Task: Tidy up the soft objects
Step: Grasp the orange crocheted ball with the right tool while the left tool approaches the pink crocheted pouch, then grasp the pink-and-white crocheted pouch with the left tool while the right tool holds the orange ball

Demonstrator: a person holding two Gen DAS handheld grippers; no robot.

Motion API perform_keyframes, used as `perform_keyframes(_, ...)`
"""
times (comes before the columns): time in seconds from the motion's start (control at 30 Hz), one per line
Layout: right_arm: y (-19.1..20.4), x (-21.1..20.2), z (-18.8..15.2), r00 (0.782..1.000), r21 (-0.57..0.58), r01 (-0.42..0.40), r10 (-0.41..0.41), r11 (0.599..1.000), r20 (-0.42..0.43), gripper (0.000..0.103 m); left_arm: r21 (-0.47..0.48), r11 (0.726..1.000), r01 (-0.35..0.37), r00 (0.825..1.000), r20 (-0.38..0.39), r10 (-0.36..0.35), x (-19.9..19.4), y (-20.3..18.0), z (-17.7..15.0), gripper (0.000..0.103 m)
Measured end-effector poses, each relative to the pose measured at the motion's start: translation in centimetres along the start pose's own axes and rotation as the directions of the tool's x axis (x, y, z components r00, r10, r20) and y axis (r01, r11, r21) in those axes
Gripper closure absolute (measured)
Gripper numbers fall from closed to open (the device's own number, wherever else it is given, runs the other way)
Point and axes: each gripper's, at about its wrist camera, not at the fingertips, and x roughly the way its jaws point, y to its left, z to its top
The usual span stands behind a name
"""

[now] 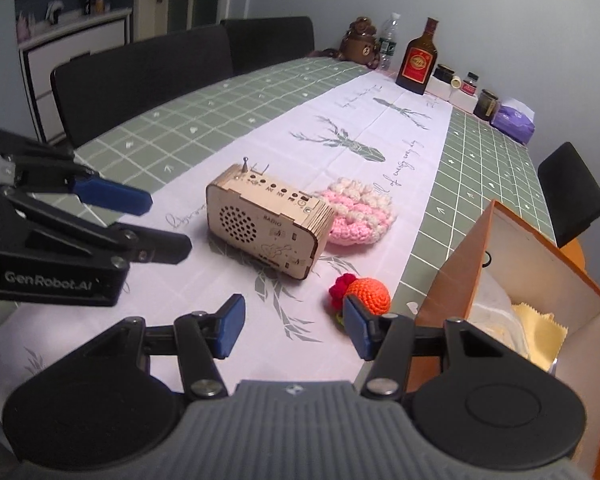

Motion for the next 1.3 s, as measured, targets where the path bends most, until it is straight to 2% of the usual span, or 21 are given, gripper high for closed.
perform_keyframes(0.23, -1.3, 2.4, 2.0, 0.993, -0.112, -0.007, -0.007, 0.994, -0.122, 0.049, 0.008, 1.0, 0.0, 1.0, -0.009, 0.0, 0.6, 0.1, 0.9, 0.044)
perform_keyframes(0.43, -2.2, 4.8, 3.2, 0.978, -0.228, -0.037, -0.011, 0.973, -0.206, 0.049, 0.016, 1.0, -0.002, 1.0, -0.021, 0.002, 1.4, 0.0, 1.7, 0.043)
perform_keyframes(0.63, -2.8, 7.5, 3.7, 0.957, -0.293, -0.074, -0.014, 0.953, -0.288, 0.049, 0.026, 1.0, 0.001, 1.0, -0.028, 0.0, 2.3, -0.2, 2.4, 0.041)
perform_keyframes(0.9, -3.3, 10.8, 4.2, 0.927, -0.318, -0.107, -0.022, 0.942, -0.375, 0.05, 0.036, 0.999, 0.009, 0.999, -0.032, -0.008, 2.8, -0.2, 3.1, 0.04)
perform_keyframes(1.1, -3.9, 12.1, 4.8, 0.921, -0.326, -0.09, -0.046, 0.941, -0.387, 0.053, 0.054, 0.998, 0.015, 1.0, -0.023, -0.014, 2.9, -0.4, 3.9, 0.04)
perform_keyframes(1.23, -4.5, 13.2, 5.0, 0.907, -0.311, -0.088, -0.053, 0.946, -0.419, 0.056, 0.066, 0.997, 0.026, 0.999, -0.024, -0.025, 3.2, -0.8, 4.3, 0.04)
perform_keyframes(1.3, -4.6, 13.3, 5.2, 0.909, -0.306, -0.088, -0.05, 0.948, -0.414, 0.056, 0.072, 0.997, 0.025, 0.999, -0.025, -0.024, 3.4, -1.0, 4.6, 0.04)
